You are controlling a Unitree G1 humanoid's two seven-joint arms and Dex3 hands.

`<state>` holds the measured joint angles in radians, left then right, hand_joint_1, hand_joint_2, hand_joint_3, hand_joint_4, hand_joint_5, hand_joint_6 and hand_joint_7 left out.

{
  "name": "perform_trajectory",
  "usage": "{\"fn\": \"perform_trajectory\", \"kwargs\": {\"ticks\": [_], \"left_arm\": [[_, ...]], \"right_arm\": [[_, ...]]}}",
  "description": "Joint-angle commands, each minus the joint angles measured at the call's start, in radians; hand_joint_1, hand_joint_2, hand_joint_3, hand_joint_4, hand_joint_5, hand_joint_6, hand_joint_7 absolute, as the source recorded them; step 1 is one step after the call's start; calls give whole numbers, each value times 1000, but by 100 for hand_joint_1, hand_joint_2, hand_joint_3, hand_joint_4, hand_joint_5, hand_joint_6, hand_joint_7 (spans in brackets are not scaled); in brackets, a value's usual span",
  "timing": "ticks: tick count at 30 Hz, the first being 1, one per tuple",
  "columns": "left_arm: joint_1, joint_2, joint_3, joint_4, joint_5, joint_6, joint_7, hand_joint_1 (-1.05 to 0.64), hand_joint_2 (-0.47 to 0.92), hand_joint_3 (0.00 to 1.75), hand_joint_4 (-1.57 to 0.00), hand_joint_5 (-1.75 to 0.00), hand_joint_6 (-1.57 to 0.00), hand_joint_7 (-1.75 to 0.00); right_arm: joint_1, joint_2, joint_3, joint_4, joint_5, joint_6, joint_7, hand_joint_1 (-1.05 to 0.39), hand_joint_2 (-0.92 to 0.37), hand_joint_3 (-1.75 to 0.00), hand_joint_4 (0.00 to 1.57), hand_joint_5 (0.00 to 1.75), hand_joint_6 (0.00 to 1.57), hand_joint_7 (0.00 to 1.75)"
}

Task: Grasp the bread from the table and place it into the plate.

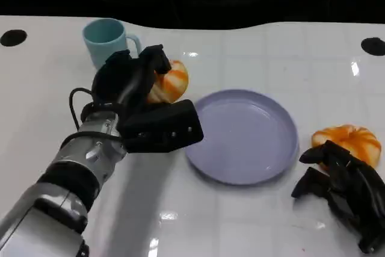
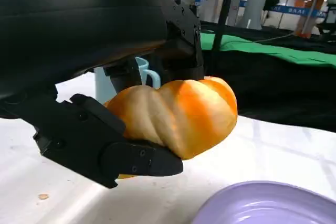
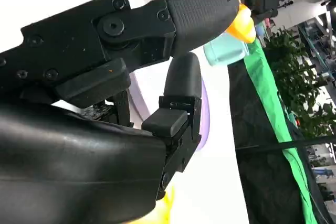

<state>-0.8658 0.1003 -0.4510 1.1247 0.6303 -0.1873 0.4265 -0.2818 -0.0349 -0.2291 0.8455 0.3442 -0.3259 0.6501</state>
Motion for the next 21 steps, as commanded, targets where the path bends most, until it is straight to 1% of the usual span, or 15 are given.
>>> {"fn": "perform_trajectory", "kwargs": {"ticks": [1,4,5,6,8,9,10,12,16,17,18,21], "left_arm": [[-21,-6,4,-91,-1,-44,25,-16,62,93,-84,-175,-59,-175],[-22,-11,1,-118,2,-63,24,-16,60,98,-85,-175,-61,-175],[-26,-14,-6,-123,9,-75,25,-16,60,94,-87,-175,-64,-166],[-30,-17,-12,-125,14,-84,25,-15,60,91,-89,-175,-69,-161],[-35,-25,-18,-124,17,-105,15,-15,60,90,-90,-175,-71,-158],[-38,-30,-20,-123,15,-117,7,-15,58,100,-91,-175,-67,-168],[-40,-33,-22,-121,14,-125,2,-15,57,104,-91,-175,-66,-171],[-42,-35,-22,-117,13,-133,0,-15,56,107,-91,-175,-65,-174],[-43,-35,-21,-113,14,-137,0,-15,55,109,-91,-175,-65,-175],[-61,-62,-40,-93,13,-144,-63,-15,55,109,-91,-175,-65,-175],[-75,-81,-55,-77,13,-149,-111,-19,55,110,-92,-175,-68,-175],[-98,-113,-79,-41,15,-170,-184,-21,53,110,-93,-175,-69,-175]], "right_arm": [[9,-15,-8,16,0,24,-6,-52,-92,-25,67,156,63,119],[7,-16,-10,21,4,25,0,-52,-92,-25,67,155,64,118],[7,-17,-10,23,5,28,4,-53,-92,-24,67,156,64,117],[6,-18,-10,25,6,30,6,-54,-92,-24,68,155,65,115],[7,-19,-11,25,6,29,9,-54,-92,-24,68,155,65,113],[8,-19,-12,24,5,27,10,-54,-92,-24,67,155,65,112],[8,-19,-12,24,5,26,10,-53,-92,-24,67,155,65,112],[9,-19,-13,24,5,26,11,-53,-92,-25,67,156,65,112],[8,-18,-14,24,4,26,11,-53,-92,-25,67,156,65,112],[8,-17,-14,23,5,26,13,-53,-92,-25,67,156,65,112],[8,-16,-14,22,6,27,14,-53,-92,-26,67,155,65,116],[9,-11,-14,22,0,14,9,-53,-92,-26,68,154,64,118]]}}
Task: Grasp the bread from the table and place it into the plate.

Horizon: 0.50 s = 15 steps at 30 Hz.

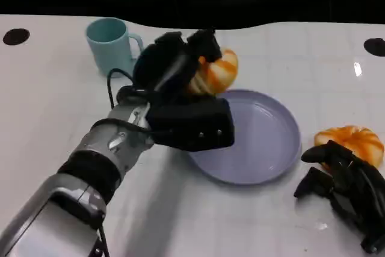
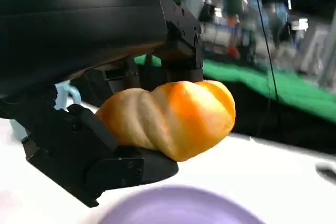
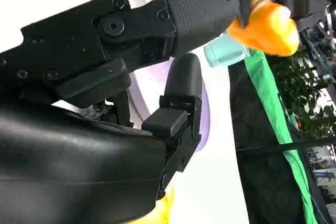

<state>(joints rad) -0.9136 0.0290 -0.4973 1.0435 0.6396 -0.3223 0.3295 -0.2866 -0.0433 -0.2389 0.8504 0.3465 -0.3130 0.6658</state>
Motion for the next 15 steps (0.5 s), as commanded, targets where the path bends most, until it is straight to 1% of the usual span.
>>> {"fn": "perform_trajectory", "kwargs": {"ticks": [1,5,7,10,15], "left_arm": [[-55,-47,-36,50,5,-41,-99,-21,54,111,-93,-175,-69,-175],[-74,-71,-45,90,7,-34,-130,-22,54,114,-93,-175,-70,-175],[-82,-78,-49,108,8,-32,-138,-21,51,119,-94,-175,-72,-175],[-89,-86,-52,133,8,-35,-144,-21,49,123,-95,-175,-73,-175],[-93,-89,-54,146,9,-38,-143,-21,49,124,-94,-175,-73,-175]], "right_arm": [[15,-2,-3,16,-5,-3,-10,-54,-92,-25,68,154,64,119],[17,0,-1,7,-4,9,-17,-53,-92,-26,68,153,64,119],[18,2,-1,5,0,14,-18,-53,-92,-26,68,153,64,120],[15,4,0,8,-3,10,-23,-53,-92,-26,69,153,64,120],[15,4,2,7,-4,10,-26,-53,-92,-25,69,153,64,121]]}}
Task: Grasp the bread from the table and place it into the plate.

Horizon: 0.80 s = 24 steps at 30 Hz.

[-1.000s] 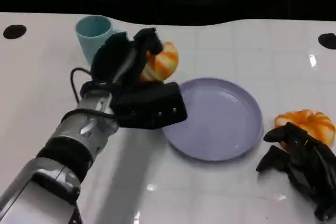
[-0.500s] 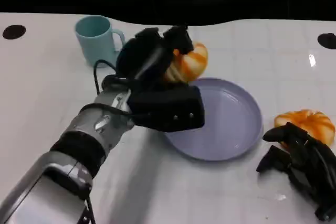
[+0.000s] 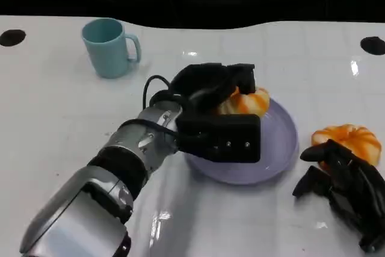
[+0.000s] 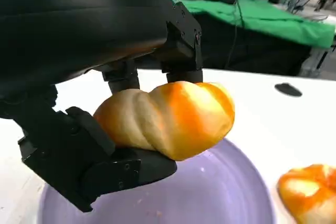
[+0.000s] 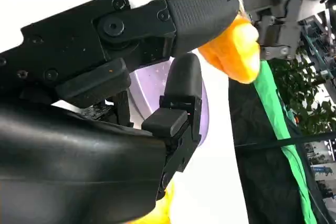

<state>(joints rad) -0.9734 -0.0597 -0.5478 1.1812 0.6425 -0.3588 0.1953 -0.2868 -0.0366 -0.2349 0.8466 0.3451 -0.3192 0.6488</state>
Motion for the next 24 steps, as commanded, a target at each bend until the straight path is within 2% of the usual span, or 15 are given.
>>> {"fn": "perform_trajectory", "kwargs": {"ticks": [1,4,5,6,7,8,9,10,11,13,14,17,24], "left_arm": [[-34,0,-3,9,6,-2,-8,-21,49,124,-94,-175,-73,-175],[-43,1,-15,15,15,16,-43,-21,49,124,-94,-175,-73,-175],[-51,3,-27,19,24,30,-77,-28,63,83,-75,-170,-66,-110],[-57,6,-36,21,31,41,-102,-35,77,55,-61,-154,-63,-69],[-59,7,-40,21,35,47,-117,-39,86,36,-52,-144,-62,-41],[-65,11,-48,18,40,54,-141,-46,89,35,-42,-130,-57,-28],[-68,13,-53,16,43,59,-159,-58,90,40,-33,-91,-47,-17],[-71,15,-57,13,45,63,-172,-65,91,44,-31,-59,-41,-9],[-71,16,-58,11,46,65,-179,-68,92,45,-31,-48,-39,-7],[-72,20,-63,4,51,66,-183,-70,92,46,-31,-39,-38,-5],[-73,23,-67,0,56,65,-184,-80,92,55,-22,-33,-31,-2],[-75,30,-73,-12,64,67,-192,-90,92,68,-13,-29,-27,-1],[-71,48,-61,-38,54,62,-206,-93,92,71,-15,-31,-35,-5]], "right_arm": [[15,-3,-2,11,-2,17,-9,-53,-92,-25,69,153,64,122],[16,-2,-2,8,-2,18,-12,-53,-92,-25,69,153,63,122],[15,-1,-3,4,2,28,-13,-54,-92,-25,69,153,63,123],[15,-1,-4,1,4,35,-15,-55,-92,-23,70,153,64,123],[15,0,-4,-2,6,41,-16,-55,-92,-22,70,154,64,124],[15,-1,-4,-5,6,44,-16,-55,-92,-22,70,154,63,124],[16,-1,-4,-7,6,45,-17,-55,-92,-22,69,154,63,124],[17,-1,-4,-9,5,46,-17,-55,-92,-22,69,154,63,124],[18,-1,-4,-11,5,47,-17,-55,-92,-22,69,154,62,124],[18,-3,-2,-10,-3,40,-19,-55,-92,-22,69,154,62,125],[17,-5,1,-8,-8,33,-21,-55,-92,-24,69,154,62,126],[16,-6,-1,4,-8,19,-13,-54,-92,-26,69,154,61,127],[16,-5,1,-2,-10,24,-27,-55,-92,-24,69,154,61,127]]}}
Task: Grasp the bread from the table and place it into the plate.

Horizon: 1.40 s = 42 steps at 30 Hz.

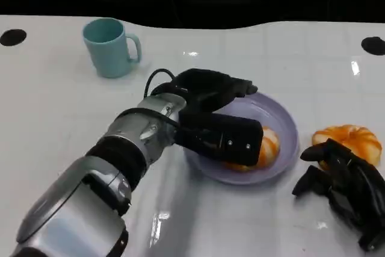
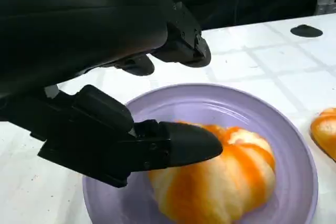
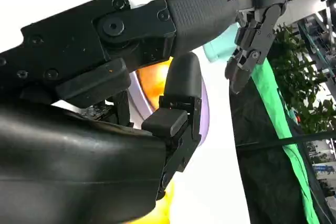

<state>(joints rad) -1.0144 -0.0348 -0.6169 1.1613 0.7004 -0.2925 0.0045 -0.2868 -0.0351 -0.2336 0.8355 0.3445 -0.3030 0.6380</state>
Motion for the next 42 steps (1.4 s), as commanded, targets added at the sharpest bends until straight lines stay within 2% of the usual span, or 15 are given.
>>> {"fn": "perform_trajectory", "kwargs": {"ticks": [1,6,13,17,20,27,28,29,30,32,35,38,39,41,42], "left_arm": [[-29,24,9,-20,-5,-5,-15,-93,92,71,-15,-32,-36,-5],[-16,40,12,-41,-1,-22,19,-94,92,68,-23,-38,-42,-8],[30,89,52,-128,-41,-48,3,-89,92,62,-23,-45,-43,-7],[126,138,147,-216,-167,-147,-35,-83,92,56,-27,-50,-46,-7],[230,143,268,-281,-363,-218,-145,-79,92,49,-29,-55,-46,-7],[260,143,302,-322,-397,-214,-198,-78,92,47,-29,-57,-47,-6],[365,112,392,-419,-601,-167,-296,-78,92,47,-29,-57,-47,-6],[445,88,461,-494,-755,-128,-371,-68,92,45,-40,-68,-54,-9],[501,74,506,-549,-862,-98,-424,-65,92,44,-44,-72,-56,-9],[537,68,530,-598,-928,-64,-462,-62,92,43,-46,-77,-58,-10],[662,72,612,-782,-1183,216,-550,-60,92,39,-60,-84,-72,-16],[718,79,652,-858,-1302,368,-603,-60,92,37,-62,-85,-75,-17],[742,80,673,-876,-1361,433,-635,-59,92,38,-71,-91,-82,-21],[794,79,704,-920,-1436,527,-661,-59,92,38,-75,-94,-85,-22],[821,77,713,-944,-1449,554,-657,-61,92,39,-70,-117,-88,-31]], "right_arm": [[16,-7,1,9,-12,6,-18,-55,-92,-24,69,154,61,128],[20,-7,-1,6,2,10,-6,-54,-92,-25,68,154,60,128],[17,-5,-6,7,11,22,-6,-54,-92,-23,69,153,61,127],[20,-10,-7,11,8,14,7,-52,-92,-27,67,154,60,127],[16,-11,-9,13,8,17,9,-53,-92,-27,67,156,59,128],[16,-10,-12,14,7,17,11,-53,-92,-27,66,157,58,129],[16,-9,-11,19,2,8,8,-53,-92,-27,66,157,58,130],[16,-9,-11,23,-1,1,5,-53,-92,-26,67,156,60,126],[16,-9,-10,26,-3,-4,4,-53,-92,-25,67,156,60,125],[16,-9,-10,28,-4,-7,3,-53,-92,-25,68,155,61,123],[16,-4,-11,31,0,-20,13,-53,-92,-26,68,157,62,122],[17,-5,-10,30,2,-18,15,-53,-92,-26,68,157,63,121],[17,-6,-10,27,3,-13,15,-53,-92,-26,68,157,63,120],[19,-7,-11,22,4,-3,15,-53,-92,-26,67,156,62,119],[19,-8,-11,18,5,5,12,-52,-92,-25,68,156,63,118]]}}
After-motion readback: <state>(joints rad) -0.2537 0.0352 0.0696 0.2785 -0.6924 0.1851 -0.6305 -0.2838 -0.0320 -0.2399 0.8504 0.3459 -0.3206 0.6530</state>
